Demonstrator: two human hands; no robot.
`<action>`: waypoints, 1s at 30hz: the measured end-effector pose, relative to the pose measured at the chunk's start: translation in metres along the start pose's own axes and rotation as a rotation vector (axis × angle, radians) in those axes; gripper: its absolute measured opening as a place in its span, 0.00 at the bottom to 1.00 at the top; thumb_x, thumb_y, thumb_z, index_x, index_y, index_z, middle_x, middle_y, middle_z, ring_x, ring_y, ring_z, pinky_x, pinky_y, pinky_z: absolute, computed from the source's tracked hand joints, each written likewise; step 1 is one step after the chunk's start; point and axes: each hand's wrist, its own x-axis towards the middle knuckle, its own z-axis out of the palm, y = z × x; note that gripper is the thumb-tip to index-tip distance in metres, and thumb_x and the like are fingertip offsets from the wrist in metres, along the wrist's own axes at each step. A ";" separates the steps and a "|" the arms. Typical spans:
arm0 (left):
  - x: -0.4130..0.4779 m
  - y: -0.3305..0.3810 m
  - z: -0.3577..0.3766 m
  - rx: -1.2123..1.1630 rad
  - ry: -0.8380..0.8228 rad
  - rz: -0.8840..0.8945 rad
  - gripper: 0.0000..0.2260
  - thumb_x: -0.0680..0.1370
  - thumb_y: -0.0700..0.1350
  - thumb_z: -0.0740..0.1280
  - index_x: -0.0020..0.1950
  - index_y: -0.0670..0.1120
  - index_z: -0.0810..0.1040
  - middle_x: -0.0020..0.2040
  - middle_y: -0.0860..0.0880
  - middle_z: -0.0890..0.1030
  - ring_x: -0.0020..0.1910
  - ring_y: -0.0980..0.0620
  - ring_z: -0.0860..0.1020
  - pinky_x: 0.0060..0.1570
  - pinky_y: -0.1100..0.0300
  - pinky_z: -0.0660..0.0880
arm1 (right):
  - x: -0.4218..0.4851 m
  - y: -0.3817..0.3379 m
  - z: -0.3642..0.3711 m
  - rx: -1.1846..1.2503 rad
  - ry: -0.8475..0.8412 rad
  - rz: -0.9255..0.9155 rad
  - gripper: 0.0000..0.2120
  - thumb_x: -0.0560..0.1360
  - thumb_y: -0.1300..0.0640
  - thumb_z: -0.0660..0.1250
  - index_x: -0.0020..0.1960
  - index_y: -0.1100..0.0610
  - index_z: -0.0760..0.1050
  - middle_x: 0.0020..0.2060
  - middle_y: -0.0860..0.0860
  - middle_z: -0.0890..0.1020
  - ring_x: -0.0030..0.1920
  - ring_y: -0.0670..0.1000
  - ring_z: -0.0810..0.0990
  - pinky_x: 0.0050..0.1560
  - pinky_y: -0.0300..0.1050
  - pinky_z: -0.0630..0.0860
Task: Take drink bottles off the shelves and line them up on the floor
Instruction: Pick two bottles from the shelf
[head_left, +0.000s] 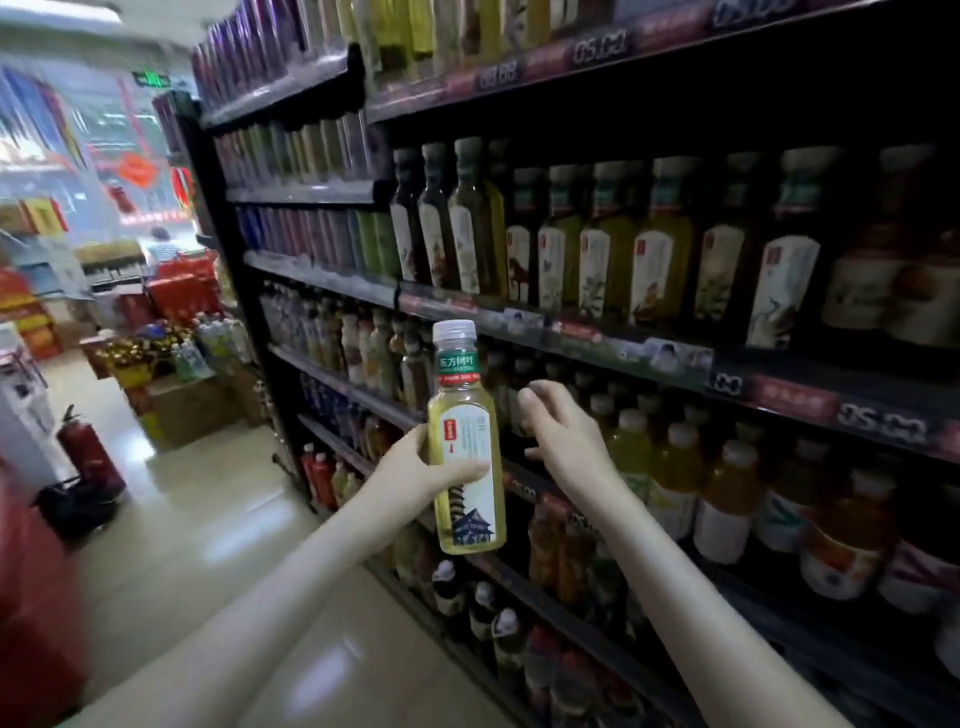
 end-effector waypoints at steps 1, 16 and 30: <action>0.018 0.003 -0.008 -0.009 -0.003 0.011 0.21 0.69 0.47 0.76 0.59 0.50 0.74 0.52 0.52 0.83 0.48 0.56 0.83 0.48 0.59 0.78 | 0.021 -0.002 0.000 -0.071 0.077 -0.020 0.20 0.79 0.46 0.60 0.69 0.52 0.67 0.62 0.51 0.76 0.60 0.50 0.75 0.62 0.54 0.74; 0.246 0.065 -0.034 -0.136 -0.273 0.279 0.21 0.67 0.47 0.78 0.55 0.55 0.73 0.51 0.56 0.82 0.50 0.58 0.80 0.47 0.62 0.76 | 0.168 -0.013 -0.036 -0.648 0.708 -0.086 0.30 0.79 0.57 0.63 0.77 0.56 0.53 0.73 0.53 0.63 0.74 0.52 0.57 0.72 0.43 0.54; 0.331 0.052 -0.062 -0.175 -0.466 0.377 0.29 0.63 0.46 0.80 0.59 0.57 0.72 0.50 0.55 0.83 0.49 0.60 0.81 0.50 0.59 0.78 | 0.258 -0.044 -0.035 -0.895 0.950 0.068 0.38 0.76 0.50 0.65 0.78 0.54 0.47 0.73 0.56 0.61 0.72 0.56 0.55 0.69 0.52 0.56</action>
